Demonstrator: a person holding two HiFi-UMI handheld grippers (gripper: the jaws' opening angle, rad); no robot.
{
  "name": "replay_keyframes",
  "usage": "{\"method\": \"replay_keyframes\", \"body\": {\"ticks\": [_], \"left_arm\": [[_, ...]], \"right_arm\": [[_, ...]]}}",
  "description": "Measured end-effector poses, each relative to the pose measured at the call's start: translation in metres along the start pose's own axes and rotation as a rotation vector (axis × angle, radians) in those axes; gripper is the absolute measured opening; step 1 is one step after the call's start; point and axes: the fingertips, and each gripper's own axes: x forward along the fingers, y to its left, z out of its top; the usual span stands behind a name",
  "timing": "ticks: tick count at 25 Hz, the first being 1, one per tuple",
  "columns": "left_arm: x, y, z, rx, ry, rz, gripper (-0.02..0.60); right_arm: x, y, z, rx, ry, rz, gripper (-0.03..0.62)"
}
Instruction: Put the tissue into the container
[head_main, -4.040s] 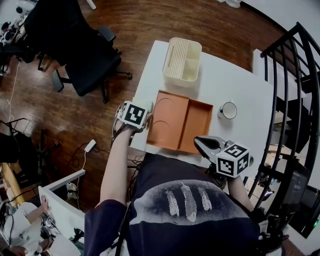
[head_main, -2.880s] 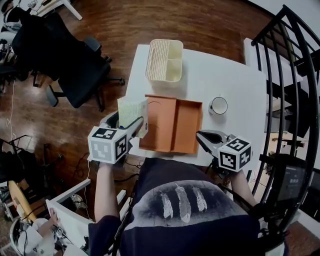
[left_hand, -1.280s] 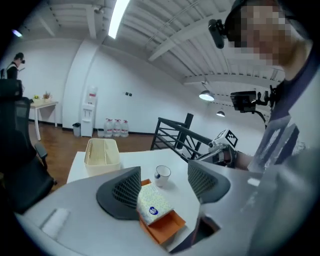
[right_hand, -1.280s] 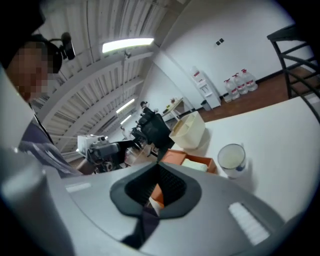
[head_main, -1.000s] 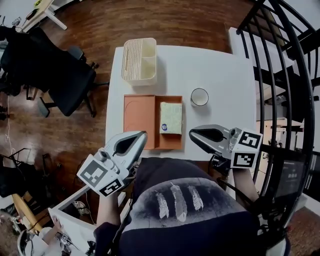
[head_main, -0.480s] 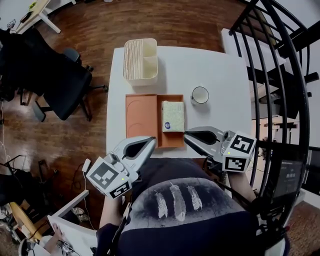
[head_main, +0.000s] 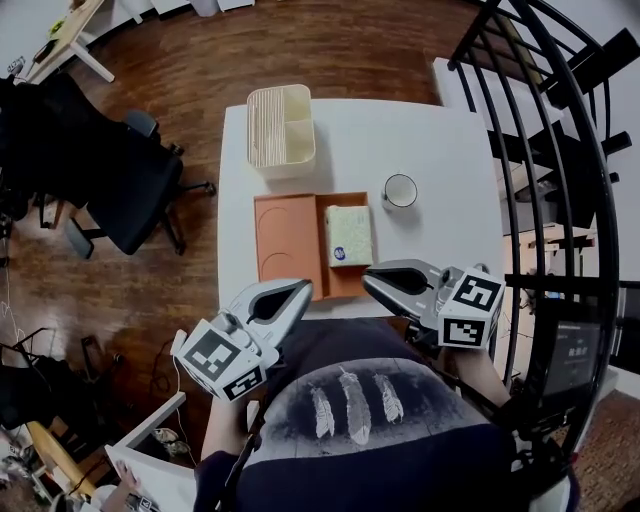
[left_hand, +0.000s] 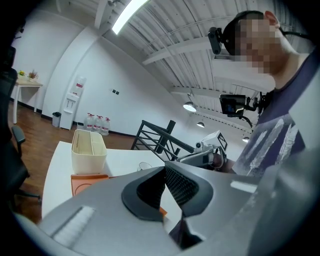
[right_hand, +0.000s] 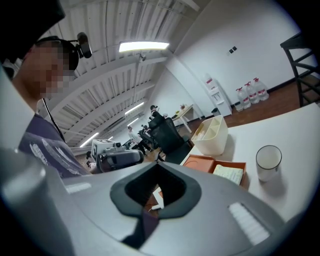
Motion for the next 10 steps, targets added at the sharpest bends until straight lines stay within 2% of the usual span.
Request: {"method": "replay_keyframes", "body": {"ticks": [10], "left_arm": [[0.0084,-0.0102,-0.0098,0.010,0.041,-0.017,0.014]], "right_arm": [[-0.0067,-0.0077,-0.0065,0.033,-0.031,-0.043,0.003]]}}
